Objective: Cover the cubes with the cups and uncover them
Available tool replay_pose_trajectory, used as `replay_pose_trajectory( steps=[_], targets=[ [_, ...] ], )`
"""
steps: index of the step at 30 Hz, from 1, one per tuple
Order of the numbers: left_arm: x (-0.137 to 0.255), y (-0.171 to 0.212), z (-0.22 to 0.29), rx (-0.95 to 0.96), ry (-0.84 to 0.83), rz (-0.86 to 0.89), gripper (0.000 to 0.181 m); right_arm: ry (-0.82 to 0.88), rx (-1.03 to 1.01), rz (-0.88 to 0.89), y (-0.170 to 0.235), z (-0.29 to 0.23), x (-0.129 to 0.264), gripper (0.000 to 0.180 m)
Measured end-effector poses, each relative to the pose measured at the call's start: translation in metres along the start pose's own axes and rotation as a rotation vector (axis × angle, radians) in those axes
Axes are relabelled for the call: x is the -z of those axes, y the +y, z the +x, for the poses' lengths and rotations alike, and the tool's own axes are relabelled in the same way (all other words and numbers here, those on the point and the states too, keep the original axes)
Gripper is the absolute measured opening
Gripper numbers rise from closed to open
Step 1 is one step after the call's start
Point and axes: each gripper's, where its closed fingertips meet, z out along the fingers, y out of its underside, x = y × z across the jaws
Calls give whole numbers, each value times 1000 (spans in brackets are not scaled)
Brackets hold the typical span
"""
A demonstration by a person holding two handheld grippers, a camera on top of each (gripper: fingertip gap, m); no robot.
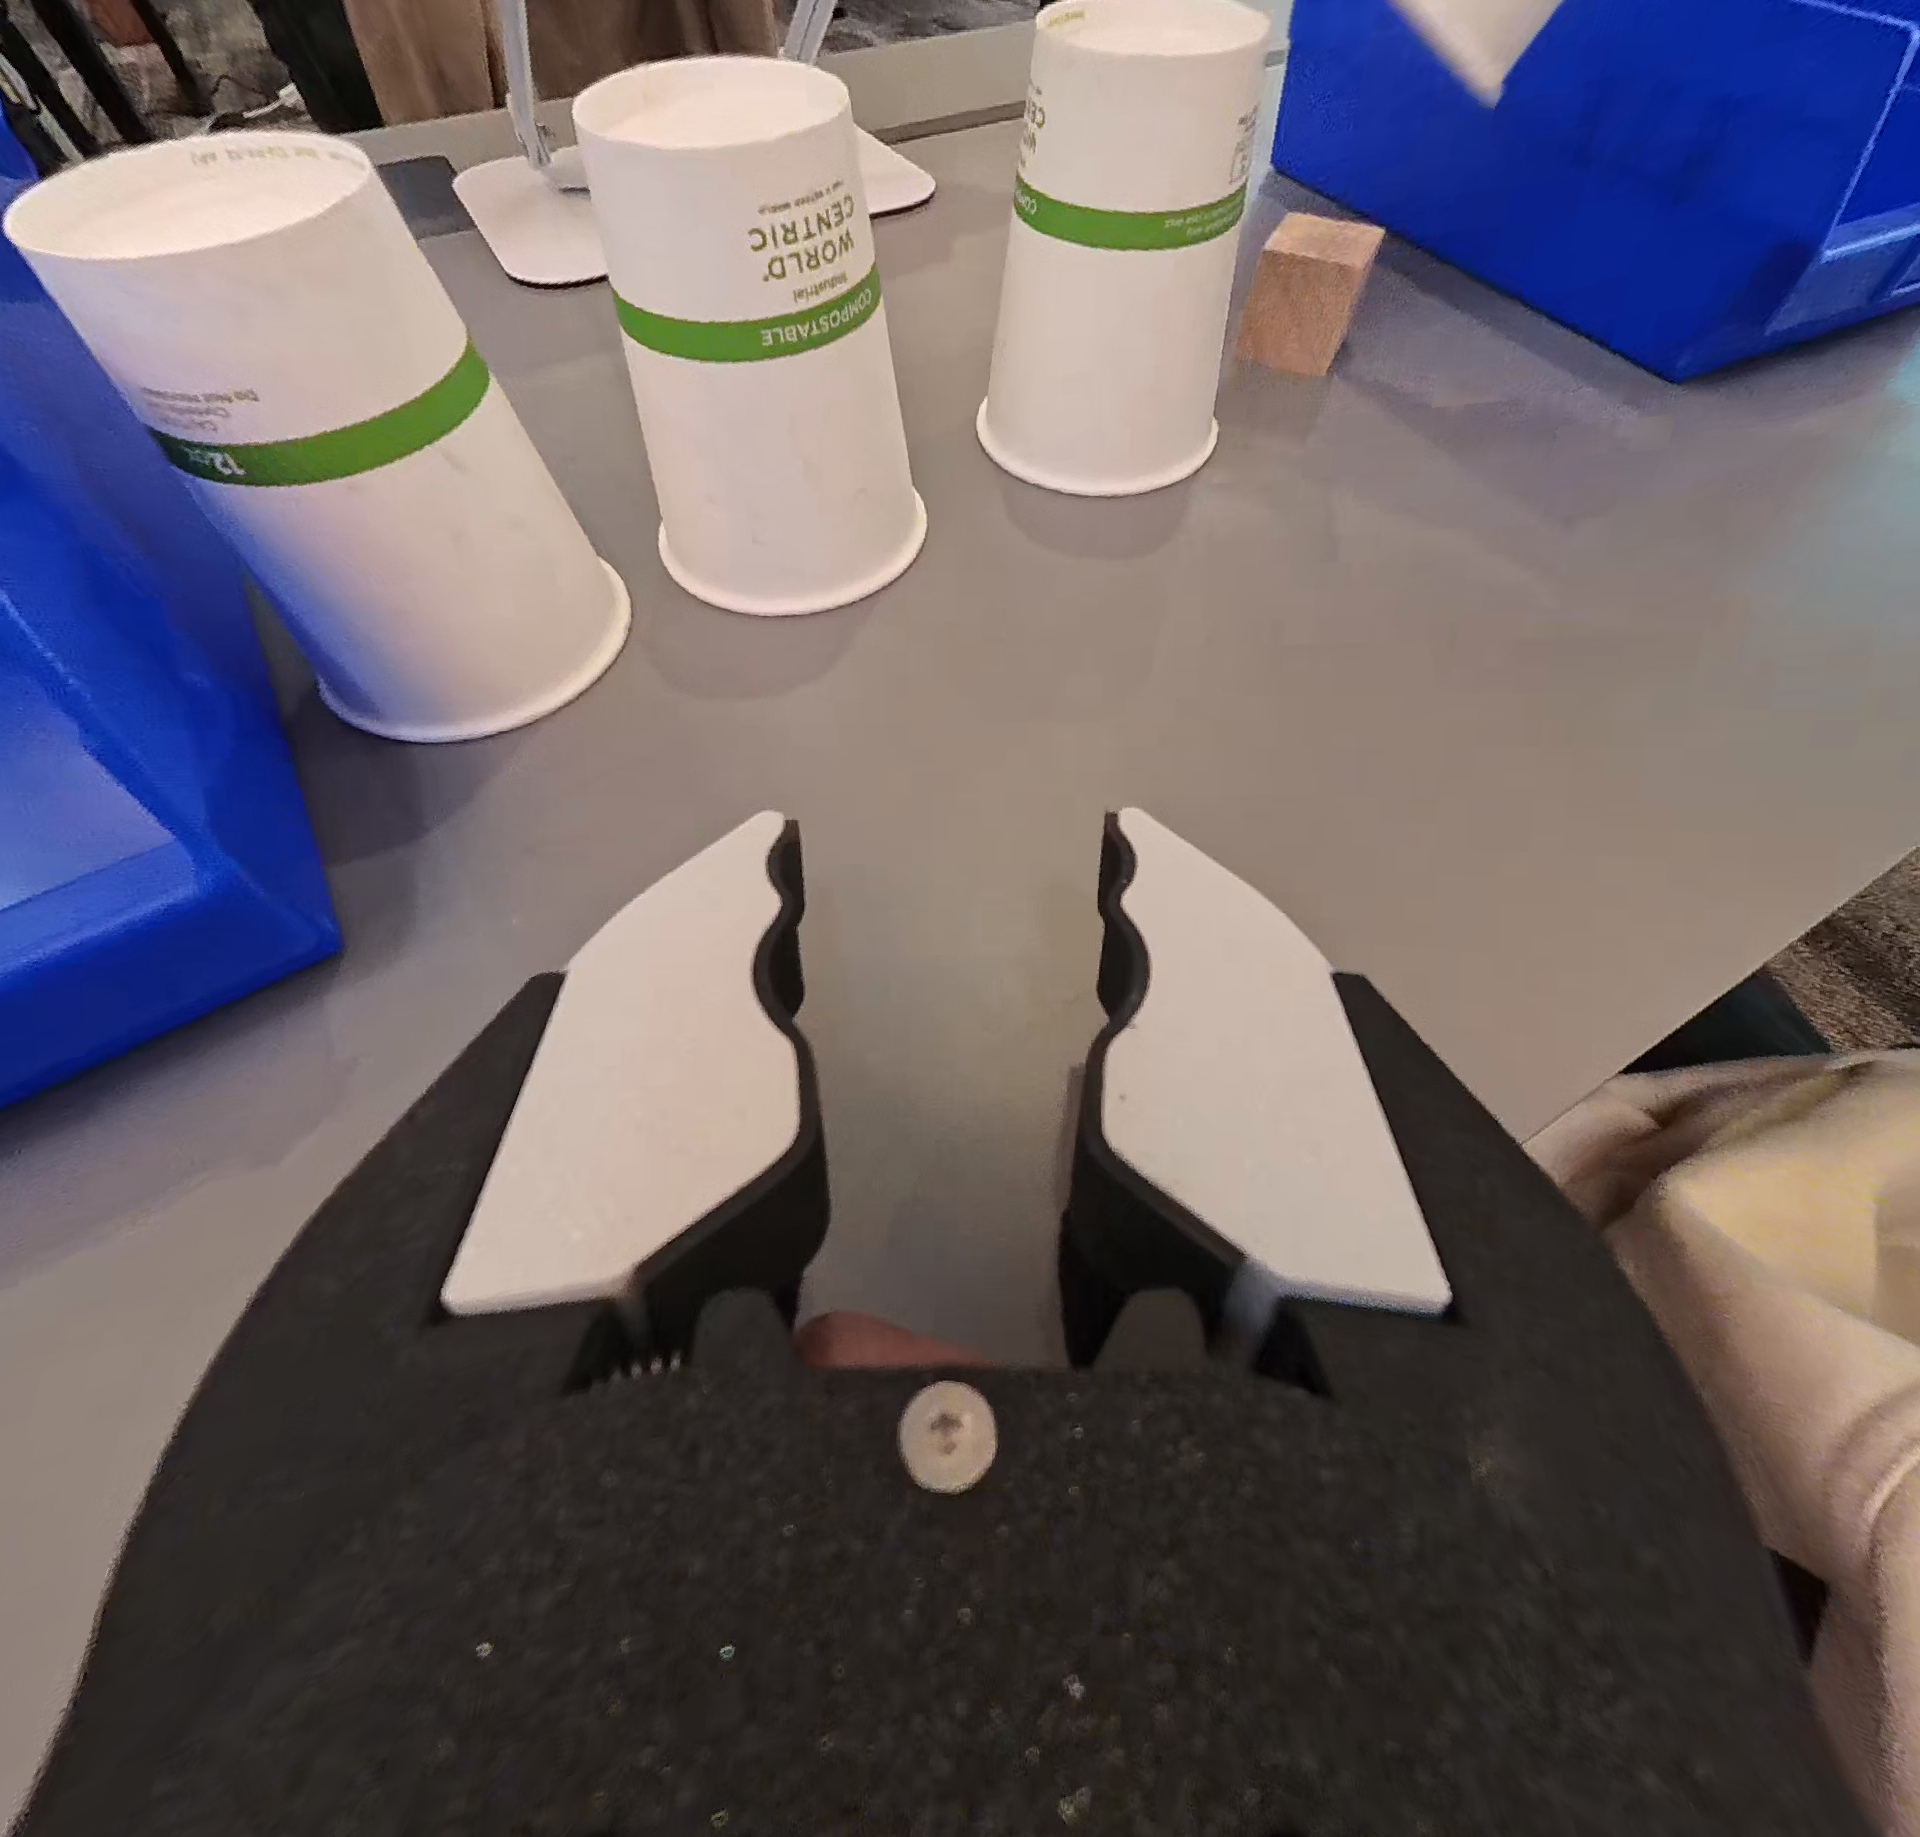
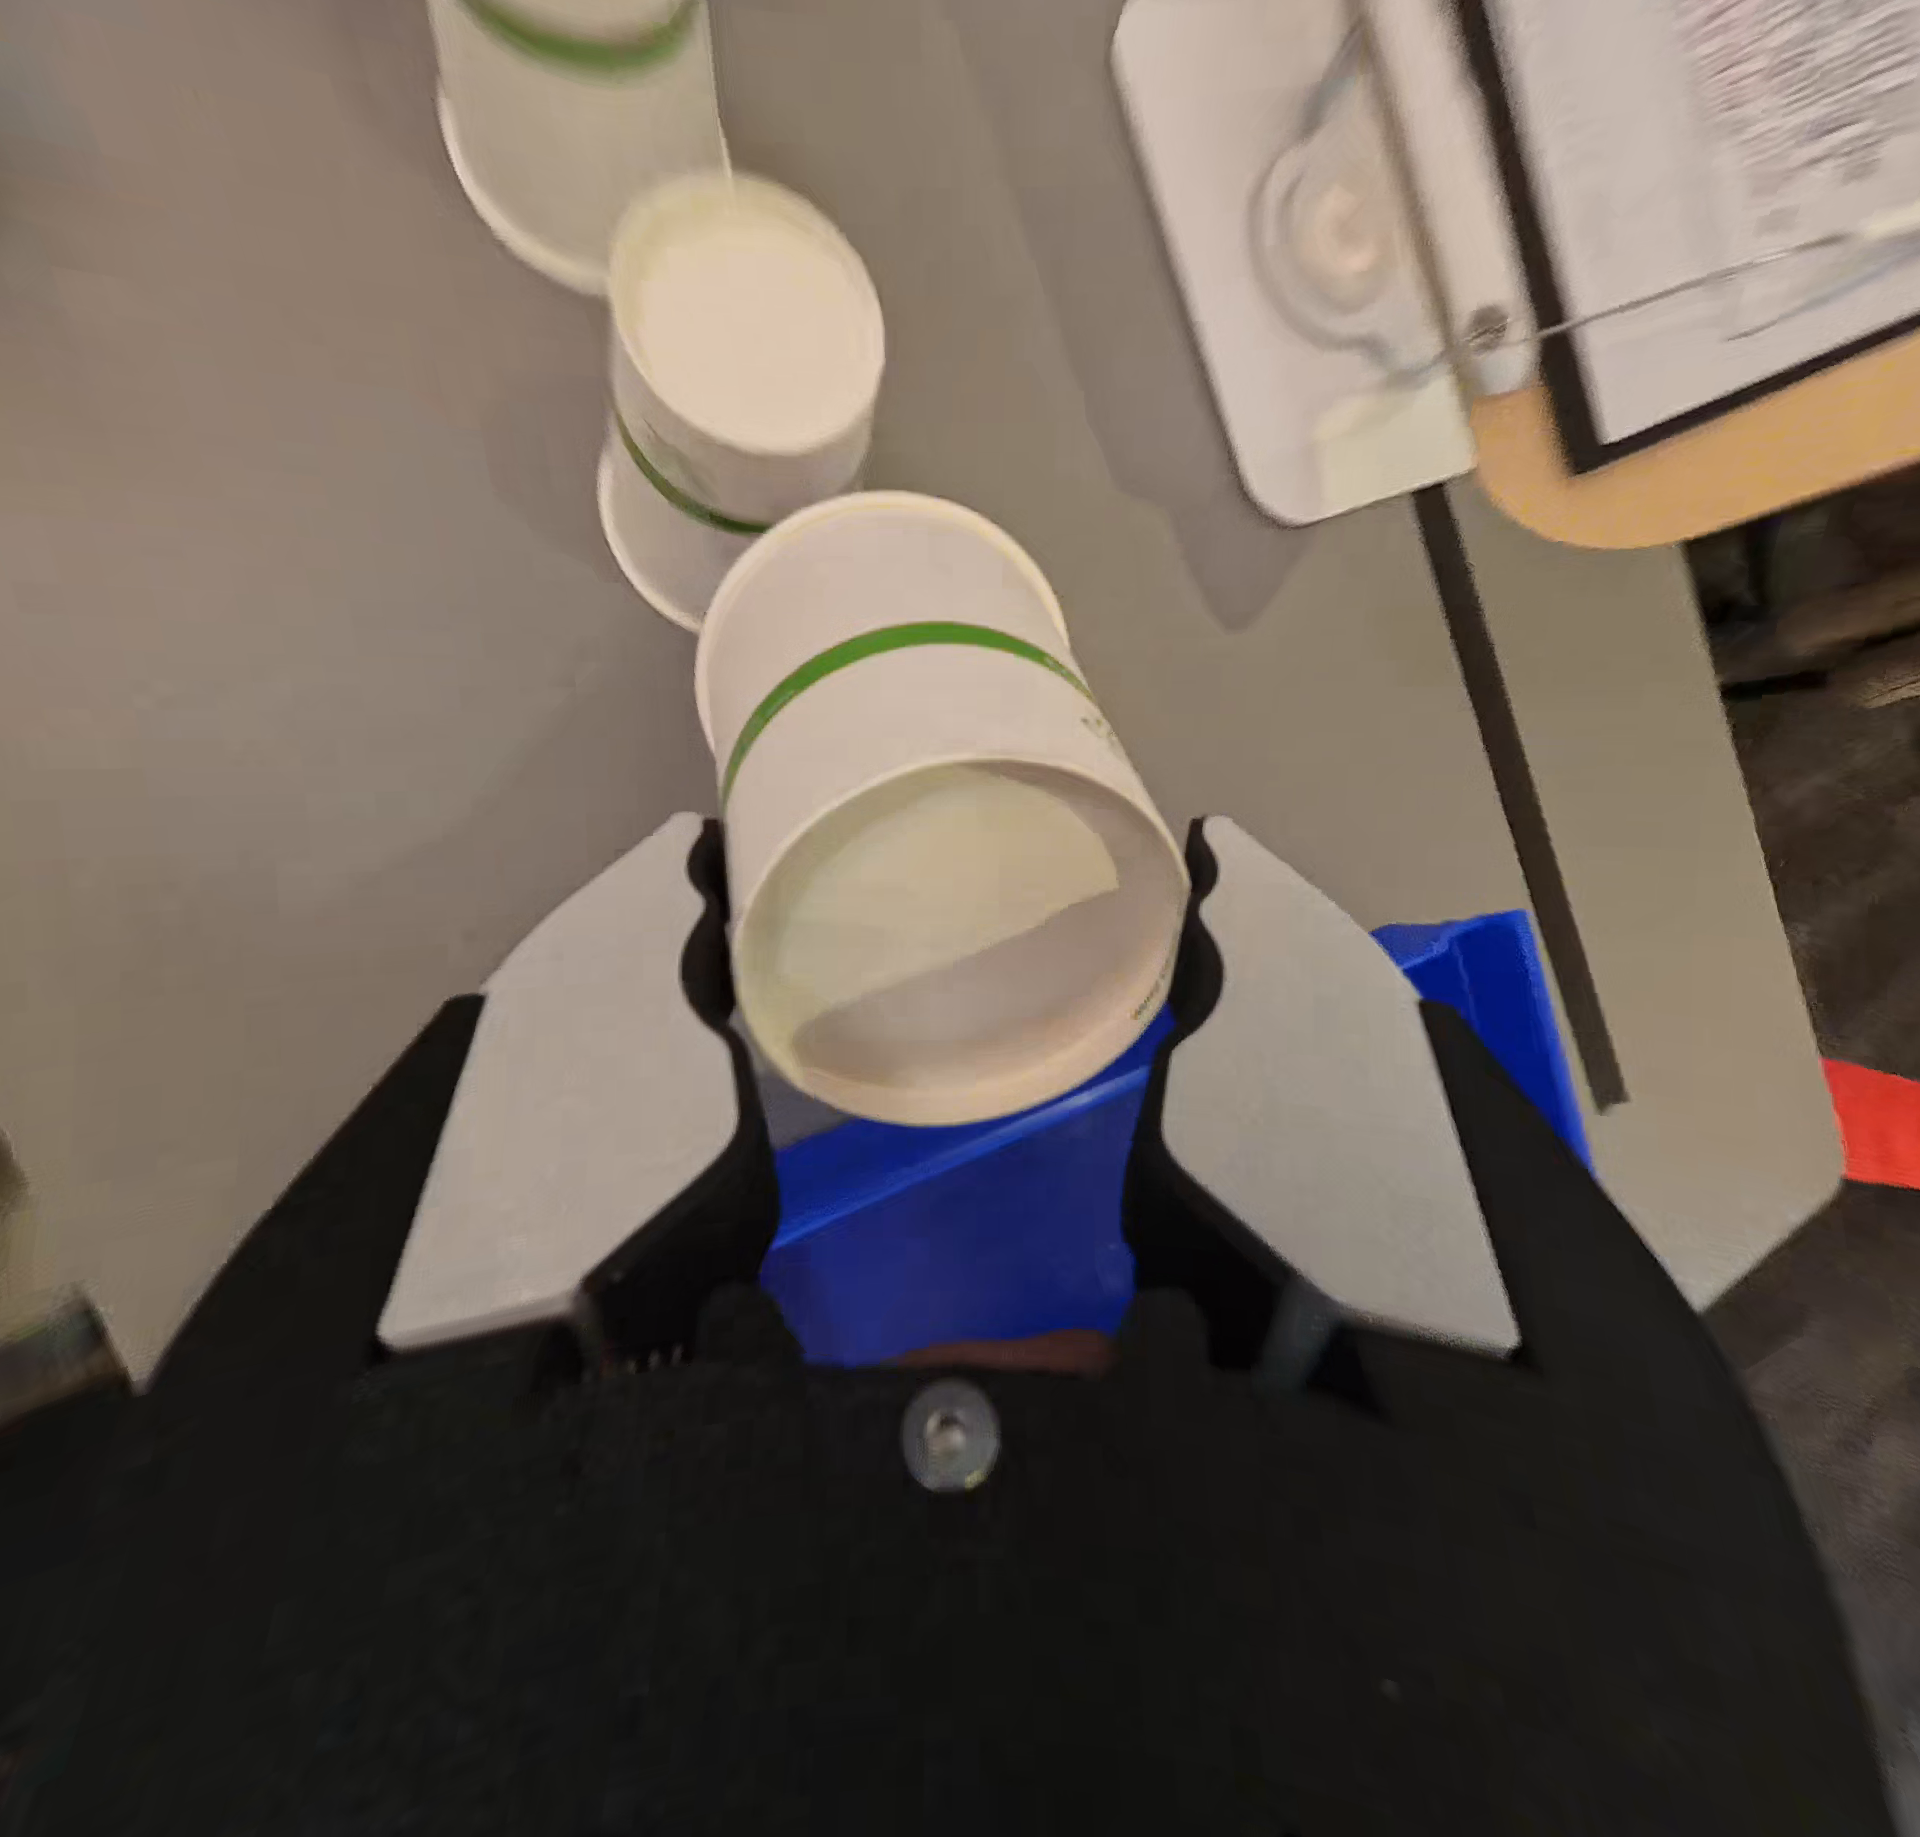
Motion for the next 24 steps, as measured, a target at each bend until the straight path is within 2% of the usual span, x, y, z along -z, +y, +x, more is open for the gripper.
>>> replay_pose_trajectory(
  steps=[1,4,6,8,10,12,14,17,20,24],
  targets=[
    [0,-1,0,-10,3,3,54,17,-49,95,-2,-5,15,83],
    [-2,-1,5,-6,44,-7,54,-30,-253,455,-17,-36,53,83],
    [-7,-4,5,12,60,-15,54,-182,-393,707,-32,-67,73,83],
    [-10,-17,15,-19,124,5,53,-261,-511,831,-39,-87,75,82],
    [-4,-45,43,-84,257,90,53,-330,-578,916,-49,-105,71,82],
    [10,-74,70,-206,343,188,53,-435,-634,951,-62,-124,64,82],
    [22,-99,86,-339,352,266,50,-544,-673,978,-74,-140,58,82],
    [32,-125,98,-384,384,338,46,-618,-714,951,-82,-158,39,82],
    [41,-128,116,-347,558,329,41,-686,-774,948,-83,-170,26,82],
    [34,-118,125,-386,596,301,40,-797,-832,924,-84,-188,13,82]
  ],
)
